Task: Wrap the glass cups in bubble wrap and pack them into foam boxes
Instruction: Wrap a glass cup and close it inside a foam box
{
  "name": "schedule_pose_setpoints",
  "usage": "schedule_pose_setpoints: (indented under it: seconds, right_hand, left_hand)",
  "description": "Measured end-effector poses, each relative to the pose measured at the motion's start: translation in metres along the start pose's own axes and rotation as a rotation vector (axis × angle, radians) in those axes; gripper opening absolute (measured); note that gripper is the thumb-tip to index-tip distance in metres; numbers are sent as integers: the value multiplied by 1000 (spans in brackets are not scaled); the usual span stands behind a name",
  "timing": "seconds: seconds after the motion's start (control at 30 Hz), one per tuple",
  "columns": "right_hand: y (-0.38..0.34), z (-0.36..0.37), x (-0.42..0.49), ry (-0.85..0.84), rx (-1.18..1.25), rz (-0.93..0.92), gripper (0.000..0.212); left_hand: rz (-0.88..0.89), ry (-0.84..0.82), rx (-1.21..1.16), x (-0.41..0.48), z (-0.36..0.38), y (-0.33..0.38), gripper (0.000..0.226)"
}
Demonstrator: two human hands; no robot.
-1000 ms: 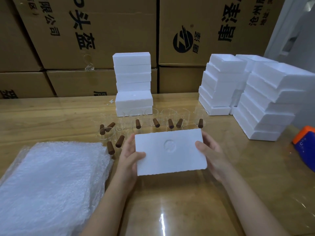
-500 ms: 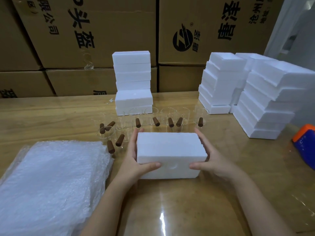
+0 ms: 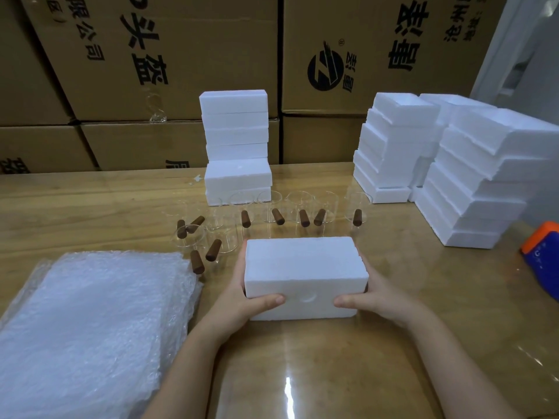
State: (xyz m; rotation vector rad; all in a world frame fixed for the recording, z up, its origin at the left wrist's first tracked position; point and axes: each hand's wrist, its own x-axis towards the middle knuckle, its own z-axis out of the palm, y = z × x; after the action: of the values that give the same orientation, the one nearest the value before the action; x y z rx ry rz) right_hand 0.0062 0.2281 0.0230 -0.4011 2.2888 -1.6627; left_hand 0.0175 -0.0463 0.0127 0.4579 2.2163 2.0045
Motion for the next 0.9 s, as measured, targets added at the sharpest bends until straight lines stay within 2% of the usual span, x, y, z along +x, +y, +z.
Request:
schedule_pose_setpoints:
  seconds: [0.37, 0.53, 0.73, 0.9]
  right_hand:
    - [4, 4, 0, 48, -112, 34, 87]
    - [4, 4, 1, 109, -61, 16, 85]
    - [-2, 10, 1, 180, 120, -50, 77]
    - [-1, 10, 1, 52, 228, -54, 91]
  left_hand:
    - [6, 5, 98, 2, -2, -8, 98]
    - [64, 103, 130, 1, 3, -3, 91]
    - [-17, 274, -57, 0, 9, 11, 80]
    - [-120, 287, -187, -3, 10, 21, 70]
